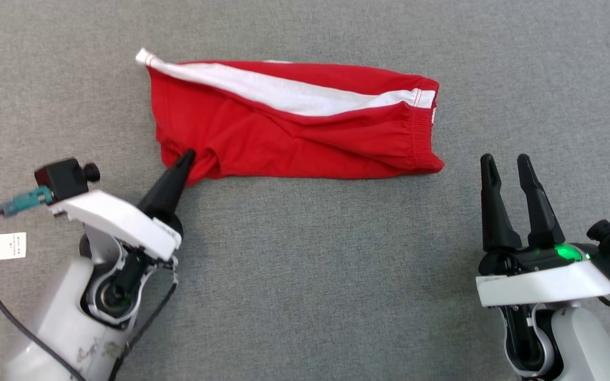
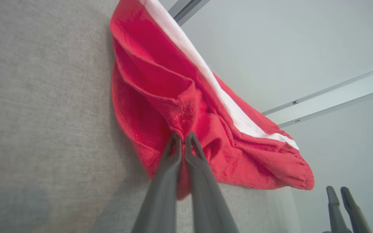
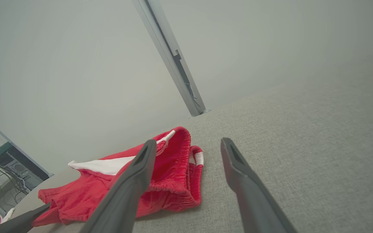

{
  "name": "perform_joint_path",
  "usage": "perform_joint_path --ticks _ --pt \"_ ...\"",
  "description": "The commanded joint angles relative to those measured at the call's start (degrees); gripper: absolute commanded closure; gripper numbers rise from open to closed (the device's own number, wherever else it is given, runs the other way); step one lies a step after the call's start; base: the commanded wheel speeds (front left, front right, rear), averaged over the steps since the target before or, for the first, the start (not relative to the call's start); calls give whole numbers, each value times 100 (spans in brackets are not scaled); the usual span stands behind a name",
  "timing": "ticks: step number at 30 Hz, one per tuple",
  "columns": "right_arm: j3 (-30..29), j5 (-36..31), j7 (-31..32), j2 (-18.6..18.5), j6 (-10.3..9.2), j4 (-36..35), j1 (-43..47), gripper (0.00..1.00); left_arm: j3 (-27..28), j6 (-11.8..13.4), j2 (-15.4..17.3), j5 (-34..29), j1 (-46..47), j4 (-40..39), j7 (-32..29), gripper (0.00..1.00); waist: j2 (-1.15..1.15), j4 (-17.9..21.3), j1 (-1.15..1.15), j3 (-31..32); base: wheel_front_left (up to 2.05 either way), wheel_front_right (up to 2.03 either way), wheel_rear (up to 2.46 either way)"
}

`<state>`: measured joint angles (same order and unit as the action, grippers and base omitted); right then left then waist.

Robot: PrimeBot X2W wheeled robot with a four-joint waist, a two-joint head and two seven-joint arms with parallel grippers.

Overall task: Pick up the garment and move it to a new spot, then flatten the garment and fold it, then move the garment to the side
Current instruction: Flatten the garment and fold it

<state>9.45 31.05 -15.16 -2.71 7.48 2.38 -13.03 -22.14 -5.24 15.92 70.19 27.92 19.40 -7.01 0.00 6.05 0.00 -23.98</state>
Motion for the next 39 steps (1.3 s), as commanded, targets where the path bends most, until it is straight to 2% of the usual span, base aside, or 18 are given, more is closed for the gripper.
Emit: perform_joint_path --ticks 1,8,14,20,28,36,37,38,39 --pt "-30 -54 -14 -31 3 -50 105 0 -87 73 -48 4 -412 -12 21 100 0 -30 0 84 0 0 0" --pt "-130 -104 -14 -67 3 -175 519 0 -143 327 61 -225 -1064 -697 306 100 0 -177 0 332 0 0 0" --pt "-137 -102 18 -70 3 -235 917 0 -222 454 91 -278 -1541 -1118 410 100 0 -295 0 531 0 0 0" --pt "-174 -36 88 -47 3 -320 1305 0 -281 583 253 -305 -2049 -1474 398 100 0 -353 0 722 0 0 0" --pt "-156 16 162 -29 3 -391 1487 0 -78 780 594 -331 -2320 -1669 391 100 0 -380 0 801 0 0 0" --pt "-87 48 204 -28 3 -301 1372 0 -99 841 675 -466 -2113 -1426 368 100 0 -313 0 856 0 0 0" --pt "-80 46 201 -28 3 -283 1361 0 -109 856 659 -502 -2114 -1396 401 83 0 -300 0 869 0 0 0" --pt "-73 37 195 -28 3 -266 1339 0 -135 880 640 -542 -2116 -1373 435 27 0 -291 0 881 0 0 0" --pt "-75 24 187 -27 3 -249 1315 0 -143 912 650 -620 -2111 -1358 499 0 0 -287 0 896 0 0 0"
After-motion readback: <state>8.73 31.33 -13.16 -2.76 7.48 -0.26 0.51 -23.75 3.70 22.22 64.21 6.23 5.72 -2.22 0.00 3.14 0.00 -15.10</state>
